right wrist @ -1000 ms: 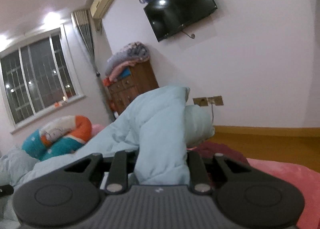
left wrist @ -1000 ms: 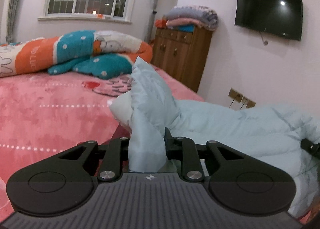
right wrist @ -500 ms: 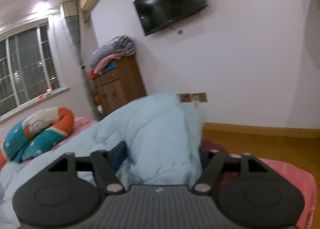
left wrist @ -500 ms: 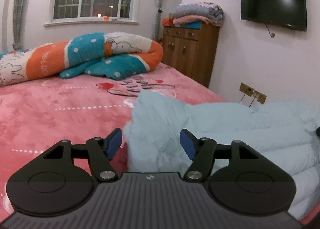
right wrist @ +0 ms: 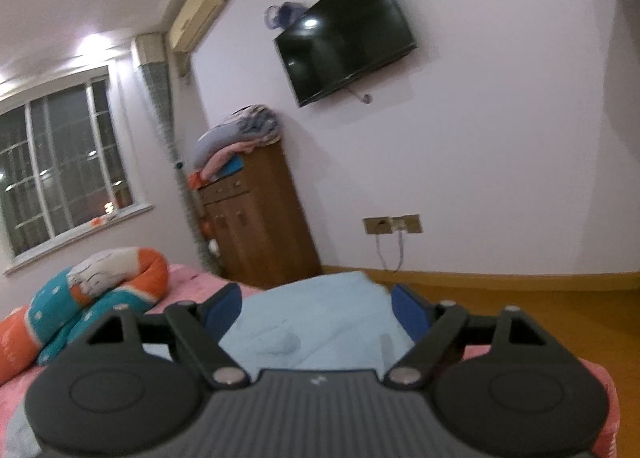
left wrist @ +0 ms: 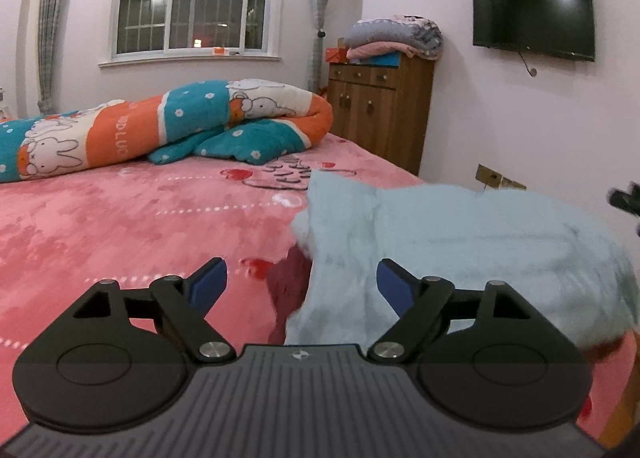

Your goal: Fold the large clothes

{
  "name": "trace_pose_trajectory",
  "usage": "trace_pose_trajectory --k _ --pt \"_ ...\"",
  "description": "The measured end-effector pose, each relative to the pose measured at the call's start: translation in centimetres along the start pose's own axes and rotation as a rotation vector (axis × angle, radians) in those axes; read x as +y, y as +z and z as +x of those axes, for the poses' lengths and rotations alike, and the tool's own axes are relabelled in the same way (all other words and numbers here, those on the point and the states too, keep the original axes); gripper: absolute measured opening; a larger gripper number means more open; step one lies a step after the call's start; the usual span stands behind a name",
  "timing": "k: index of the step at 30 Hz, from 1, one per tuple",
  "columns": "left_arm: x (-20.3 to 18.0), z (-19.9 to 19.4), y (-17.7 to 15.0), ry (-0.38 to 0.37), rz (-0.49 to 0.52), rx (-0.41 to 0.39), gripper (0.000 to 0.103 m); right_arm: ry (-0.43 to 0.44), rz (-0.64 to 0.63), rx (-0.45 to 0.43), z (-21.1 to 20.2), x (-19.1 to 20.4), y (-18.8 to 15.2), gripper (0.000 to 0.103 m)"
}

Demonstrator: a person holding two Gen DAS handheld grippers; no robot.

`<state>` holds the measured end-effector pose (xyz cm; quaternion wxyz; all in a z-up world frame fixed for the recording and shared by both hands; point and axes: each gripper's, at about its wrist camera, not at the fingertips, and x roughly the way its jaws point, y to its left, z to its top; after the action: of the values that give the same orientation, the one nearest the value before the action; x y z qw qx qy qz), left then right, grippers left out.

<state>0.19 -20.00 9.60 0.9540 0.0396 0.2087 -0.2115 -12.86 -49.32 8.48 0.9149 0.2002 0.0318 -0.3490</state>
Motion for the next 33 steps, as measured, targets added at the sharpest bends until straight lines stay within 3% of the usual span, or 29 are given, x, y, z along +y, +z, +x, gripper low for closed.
trace_pose_trajectory --k 15,33 --pt "2.6 -10.2 -2.6 0.066 -0.085 -0.013 0.103 0.179 -0.232 0.14 -8.0 5.7 -2.8 0.083" --pt "3.2 -16.9 -2.6 0.15 -0.077 -0.101 0.103 0.311 -0.28 0.084 -16.5 9.7 -1.4 0.092"
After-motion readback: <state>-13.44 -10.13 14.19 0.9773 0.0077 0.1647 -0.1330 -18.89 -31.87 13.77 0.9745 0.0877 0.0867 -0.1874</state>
